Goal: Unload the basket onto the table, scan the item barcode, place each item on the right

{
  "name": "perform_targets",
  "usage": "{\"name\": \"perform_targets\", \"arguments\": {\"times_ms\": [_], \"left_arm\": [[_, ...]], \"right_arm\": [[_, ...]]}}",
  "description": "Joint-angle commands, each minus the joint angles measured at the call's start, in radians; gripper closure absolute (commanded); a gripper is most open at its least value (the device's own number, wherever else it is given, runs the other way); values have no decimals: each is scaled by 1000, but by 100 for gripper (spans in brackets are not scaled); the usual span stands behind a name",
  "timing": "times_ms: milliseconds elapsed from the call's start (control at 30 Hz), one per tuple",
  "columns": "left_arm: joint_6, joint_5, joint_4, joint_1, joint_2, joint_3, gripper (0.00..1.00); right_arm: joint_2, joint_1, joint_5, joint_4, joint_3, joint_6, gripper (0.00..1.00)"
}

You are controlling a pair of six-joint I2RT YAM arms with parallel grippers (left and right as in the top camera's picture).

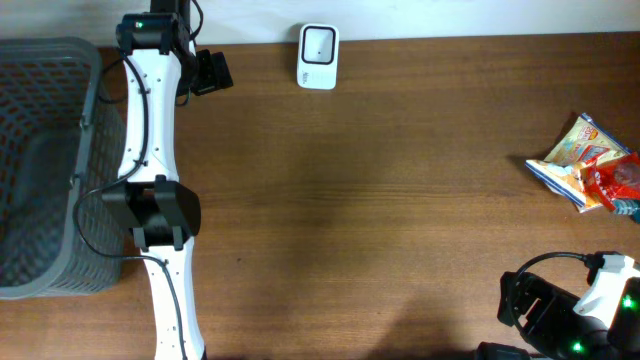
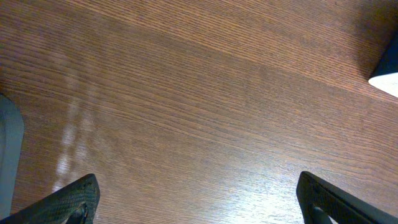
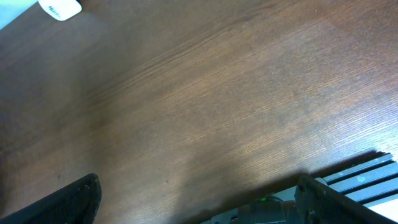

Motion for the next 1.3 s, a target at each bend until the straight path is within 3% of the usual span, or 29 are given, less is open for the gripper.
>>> {"name": "perform_targets", "arguments": {"times_ms": [0,367,567,800,1000,1267], "left_arm": [[-6,-7,1,2,-23,-1,1],[-6,-7,1,2,-23,-1,1],[-6,-7,1,2,-23,-1,1],[-6,-7,1,2,-23,-1,1],[-6,-7,1,2,-23,-1,1],[-6,-7,1,2,-23,-1,1]], "right_arm": [[-4,5,2,2,-5,-4,1],[-4,5,17,-9,-5,-5,1],[-6,45,14,-8,-6,-76,1],[-124,150,13,182,-36,-201,1],[-303,154,13,318,-213,-233,2],[-556,247,13,721,-621,-301,1]]}}
